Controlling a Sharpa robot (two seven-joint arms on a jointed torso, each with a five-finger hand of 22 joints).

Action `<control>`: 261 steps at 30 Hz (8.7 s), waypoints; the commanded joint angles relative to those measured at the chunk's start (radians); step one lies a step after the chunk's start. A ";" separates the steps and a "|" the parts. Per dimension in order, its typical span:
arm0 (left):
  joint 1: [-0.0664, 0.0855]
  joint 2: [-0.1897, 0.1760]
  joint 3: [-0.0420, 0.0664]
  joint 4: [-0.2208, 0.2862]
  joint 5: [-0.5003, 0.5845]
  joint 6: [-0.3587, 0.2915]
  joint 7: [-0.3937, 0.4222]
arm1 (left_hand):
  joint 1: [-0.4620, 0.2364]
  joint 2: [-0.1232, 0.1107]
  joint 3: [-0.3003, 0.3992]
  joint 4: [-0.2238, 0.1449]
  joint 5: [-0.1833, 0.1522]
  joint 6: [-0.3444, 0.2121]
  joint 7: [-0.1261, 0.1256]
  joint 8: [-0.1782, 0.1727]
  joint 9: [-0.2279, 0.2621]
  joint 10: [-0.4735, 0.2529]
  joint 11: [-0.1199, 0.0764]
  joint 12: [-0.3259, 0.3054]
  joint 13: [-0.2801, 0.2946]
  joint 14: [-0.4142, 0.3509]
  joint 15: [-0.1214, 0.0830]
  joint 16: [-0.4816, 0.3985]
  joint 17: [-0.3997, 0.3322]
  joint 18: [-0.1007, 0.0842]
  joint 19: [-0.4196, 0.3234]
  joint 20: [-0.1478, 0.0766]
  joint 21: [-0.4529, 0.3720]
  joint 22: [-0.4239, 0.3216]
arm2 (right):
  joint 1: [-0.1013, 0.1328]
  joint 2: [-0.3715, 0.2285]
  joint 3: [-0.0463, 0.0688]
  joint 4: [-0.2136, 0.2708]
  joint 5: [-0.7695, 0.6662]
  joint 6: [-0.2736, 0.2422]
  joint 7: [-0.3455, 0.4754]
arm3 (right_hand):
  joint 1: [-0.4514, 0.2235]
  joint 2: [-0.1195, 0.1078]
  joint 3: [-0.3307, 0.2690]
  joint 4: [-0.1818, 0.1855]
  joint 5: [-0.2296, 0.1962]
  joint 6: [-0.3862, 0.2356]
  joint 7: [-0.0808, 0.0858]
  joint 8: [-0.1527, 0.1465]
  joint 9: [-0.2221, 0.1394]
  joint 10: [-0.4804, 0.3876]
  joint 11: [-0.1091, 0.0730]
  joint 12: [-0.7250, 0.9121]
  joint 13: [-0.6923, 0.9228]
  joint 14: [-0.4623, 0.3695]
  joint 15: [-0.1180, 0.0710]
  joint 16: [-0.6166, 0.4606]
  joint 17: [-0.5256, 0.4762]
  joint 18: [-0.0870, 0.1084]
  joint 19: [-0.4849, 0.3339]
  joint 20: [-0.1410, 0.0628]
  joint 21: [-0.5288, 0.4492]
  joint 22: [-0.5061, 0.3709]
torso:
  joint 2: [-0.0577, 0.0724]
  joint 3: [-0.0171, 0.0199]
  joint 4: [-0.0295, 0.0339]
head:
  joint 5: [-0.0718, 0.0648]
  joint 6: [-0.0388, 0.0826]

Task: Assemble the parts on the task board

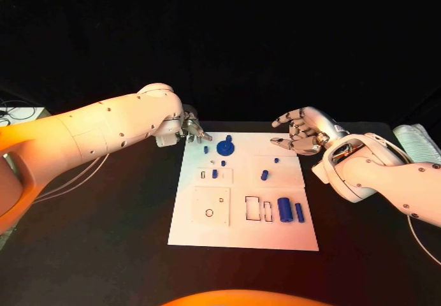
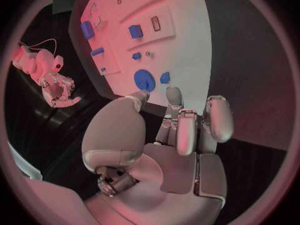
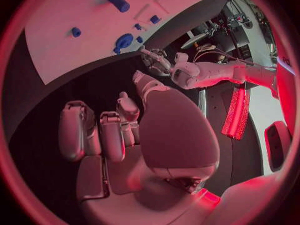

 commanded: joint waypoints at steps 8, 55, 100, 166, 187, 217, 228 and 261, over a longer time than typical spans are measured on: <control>-0.013 0.035 -0.002 -0.063 0.011 0.060 0.015 | -0.008 -0.007 -0.014 0.001 0.000 0.006 -0.005 0.010 -0.002 -0.008 -0.007 -0.006 -0.003 0.073 -0.004 -0.008 0.188 0.019 -0.004 -0.004 -0.005 -0.004 | 0.000 -0.002 0.000 -0.001 0.177 -0.118 0.118 | 0.006 -0.023 0.066 0.008 0.009 -0.033 0.007 0.001 -0.004 -0.211 0.003 -0.410 -0.401 -0.166 -0.004 -0.486 -0.416 0.127 -0.315 0.004 -0.758 -0.358 | 0.000 0.0003 -0.0010 | -0.002 -0.002; -0.026 0.053 -0.004 -0.081 0.041 0.073 0.013 | 0.086 0.036 0.036 -0.004 0.006 0.032 -0.015 0.061 0.000 0.000 -0.017 0.001 0.000 0.076 -0.013 -0.001 0.195 0.018 -0.002 -0.012 -0.001 0.003 | 0.002 0.014 0.000 -0.030 0.401 -0.076 0.179 | -0.065 -0.029 0.166 -0.076 0.021 -0.066 0.081 -0.004 -0.019 -0.198 0.102 -0.913 -1.030 -0.455 0.129 -1.350 -0.926 0.129 -0.499 0.141 -1.238 -0.952 | -0.001 0.0009 -0.0023 | -0.008 -0.010; -0.026 0.057 -0.007 -0.096 0.077 0.078 0.012 | 0.165 0.038 0.166 -0.032 -0.005 0.030 -0.038 0.195 0.059 0.015 -0.038 0.006 0.003 0.078 -0.031 0.003 0.200 0.017 0.000 -0.027 0.001 0.010 | 0.002 0.017 0.000 -0.033 0.397 -0.035 0.158 | -0.069 -0.023 0.166 -0.079 0.024 -0.060 0.082 -0.002 -0.019 -0.193 0.102 -0.912 -1.039 -0.450 0.129 -1.354 -0.932 0.129 -0.501 0.142 -1.238 -0.966 | -0.001 0.0011 0.0014 | -0.009 -0.014; -0.038 -0.203 -0.041 0.331 -0.050 -0.211 0.014 | 0.022 -0.097 0.576 -0.345 0.356 0.124 -0.075 0.283 0.132 0.159 -0.075 0.063 0.106 0.097 -0.063 0.038 0.245 -0.013 0.091 -0.057 0.107 0.136 | 0.002 -0.005 -0.002 -0.031 0.398 -0.038 0.154 | -0.074 -0.020 0.166 -0.082 0.027 -0.057 0.081 -0.002 -0.020 -0.190 0.101 -0.911 -1.048 -0.446 0.129 -1.358 -0.939 0.129 -0.505 0.143 -1.238 -0.983 | -0.005 -0.0002 0.0074 | 0.002 -0.017; -0.073 -0.266 -0.058 0.469 -0.109 -0.249 0.007 | 0.020 -0.098 0.581 -0.350 0.360 0.129 -0.076 0.283 0.132 0.164 -0.077 0.068 0.113 0.095 -0.065 0.033 0.239 -0.015 0.097 -0.058 0.113 0.143 | -0.001 -0.006 -0.004 -0.036 0.398 -0.038 0.155 | -0.074 -0.020 0.166 -0.084 0.027 -0.058 0.081 -0.002 -0.021 -0.191 0.101 -0.912 -1.050 -0.446 0.129 -1.360 -0.941 0.129 -0.506 0.144 -1.238 -0.986 | -0.003 0.0004 0.0041 | 0.012 -0.025; -0.098 -0.266 -0.058 0.481 -0.116 -0.228 0.006 | 0.018 -0.099 0.583 -0.351 0.362 0.130 -0.077 0.282 0.133 0.166 -0.077 0.067 0.113 0.094 -0.066 0.031 0.236 -0.015 0.097 -0.059 0.114 0.144 | -0.001 -0.006 -0.005 -0.036 0.399 -0.035 0.154 | -0.074 -0.021 0.165 -0.087 0.027 -0.058 0.082 -0.003 -0.021 -0.191 0.102 -0.912 -1.053 -0.446 0.130 -1.362 -0.943 0.129 -0.508 0.144 -1.238 -0.991 | -0.003 0.0002 0.0046 | 0.012 -0.038; -0.099 -0.267 -0.058 0.486 -0.115 -0.221 0.008 | 0.017 -0.099 0.585 -0.352 0.362 0.131 -0.077 0.282 0.133 0.166 -0.077 0.065 0.111 0.094 -0.066 0.031 0.236 -0.015 0.097 -0.059 0.114 0.144 | -0.001 -0.005 -0.005 -0.036 0.399 -0.034 0.154 | -0.074 -0.021 0.165 -0.087 0.027 -0.058 0.082 -0.003 -0.021 -0.191 0.102 -0.912 -1.053 -0.446 0.130 -1.362 -0.943 0.129 -0.508 0.144 -1.238 -0.991 | -0.003 0.0001 0.0033 | 0.012 -0.039; -0.099 -0.260 -0.058 0.478 -0.103 -0.180 0.014 | 0.015 -0.102 0.589 -0.357 0.365 0.136 -0.079 0.281 0.132 0.170 -0.079 0.069 0.117 0.094 -0.067 0.031 0.235 -0.016 0.100 -0.060 0.117 0.148 | -0.001 -0.006 -0.005 -0.036 0.399 -0.032 0.154 | -0.074 -0.021 0.166 -0.088 0.027 -0.058 0.082 -0.003 -0.022 -0.191 0.102 -0.913 -1.055 -0.446 0.130 -1.364 -0.945 0.129 -0.509 0.145 -1.238 -0.996 | -0.003 0.0011 0.0036 | 0.011 -0.046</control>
